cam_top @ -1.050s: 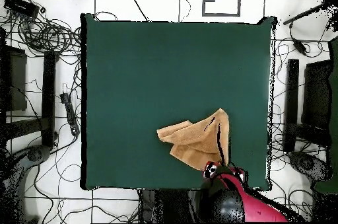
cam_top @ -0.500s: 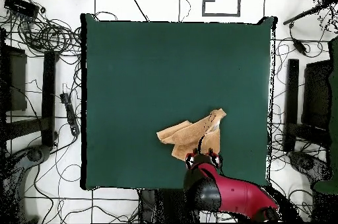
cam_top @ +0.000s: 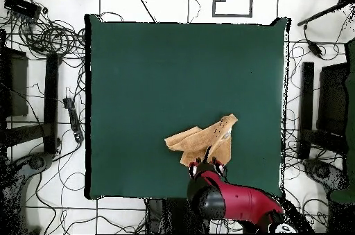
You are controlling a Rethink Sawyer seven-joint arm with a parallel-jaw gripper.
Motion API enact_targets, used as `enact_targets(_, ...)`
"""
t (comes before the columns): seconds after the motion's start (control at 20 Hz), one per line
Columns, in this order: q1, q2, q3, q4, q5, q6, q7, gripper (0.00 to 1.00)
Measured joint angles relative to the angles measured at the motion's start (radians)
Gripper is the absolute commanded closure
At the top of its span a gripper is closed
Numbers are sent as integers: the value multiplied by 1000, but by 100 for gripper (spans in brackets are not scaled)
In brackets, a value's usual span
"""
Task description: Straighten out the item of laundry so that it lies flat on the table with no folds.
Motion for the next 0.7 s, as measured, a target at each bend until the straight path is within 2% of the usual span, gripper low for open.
enact_targets(0.35,9,-26,0,1,0,12,0,0)
enact_targets(0.55,26,-98,-4,3,0,60,0,0)
enact_targets(0.7,72,-178,-23,2,1,138,0,0)
